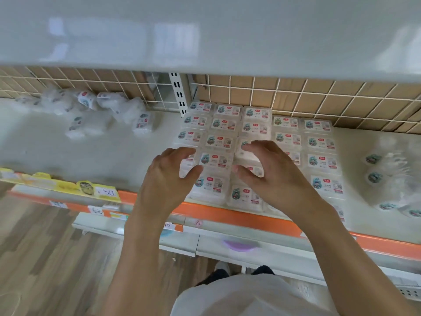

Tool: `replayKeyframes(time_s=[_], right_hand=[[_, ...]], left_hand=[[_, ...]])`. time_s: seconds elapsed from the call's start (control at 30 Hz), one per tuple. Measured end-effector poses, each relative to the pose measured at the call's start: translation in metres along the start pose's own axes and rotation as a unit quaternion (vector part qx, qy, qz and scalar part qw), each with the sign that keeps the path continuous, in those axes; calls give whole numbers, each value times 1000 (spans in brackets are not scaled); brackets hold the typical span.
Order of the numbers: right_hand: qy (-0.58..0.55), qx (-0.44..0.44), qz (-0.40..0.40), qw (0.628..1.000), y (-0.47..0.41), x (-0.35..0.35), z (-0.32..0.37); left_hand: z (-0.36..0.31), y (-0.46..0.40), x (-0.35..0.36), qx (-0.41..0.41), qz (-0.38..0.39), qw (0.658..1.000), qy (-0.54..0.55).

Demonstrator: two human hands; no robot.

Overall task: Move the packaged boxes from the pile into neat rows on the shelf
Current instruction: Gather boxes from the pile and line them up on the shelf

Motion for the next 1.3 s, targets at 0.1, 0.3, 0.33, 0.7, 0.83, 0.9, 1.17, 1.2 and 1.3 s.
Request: replayKeyframes(time_s=[0.1,0.3,0.33,0.7,0.83,0.9,1.17,1.2,1.3], right_hand=[[16,-35,48,998,1,7,18],[41,-107,108,987,0,37,59],[40,-115,114,986,0,44,67],[45,-123,139,982,-15,150,157],[42,-106,150,982,-18,202,195],[45,-103,150,982,-21,228,210],[39,-79,155,984,-41,298,253],[45,-78,155,984,-48,303,257],[59,-69,159,983,-73,316,267]], left_hand=[[14,18,-11,-42,-6,999,-9],[53,51,-33,-103,-27,994,-11],[62,56,-38,-112,-31,993,-11],[178,77,-103,-128,-25,991,-31],[232,78,-125,-116,-21,992,-33],[256,78,-133,-113,-13,993,-36],[335,70,-154,-103,8,994,-24],[343,65,-155,-105,12,994,-19],[364,47,-155,-106,19,994,-10]])
Point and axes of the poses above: each hand's wrist, its own y-axis away from the middle knuckle, its own x-axis out of the palm, z = x × y, the point moved 2 cm from there along -y, towards the middle knuckle, and after that the axes turned 8 degrees about -y, right-handed, at the moved point
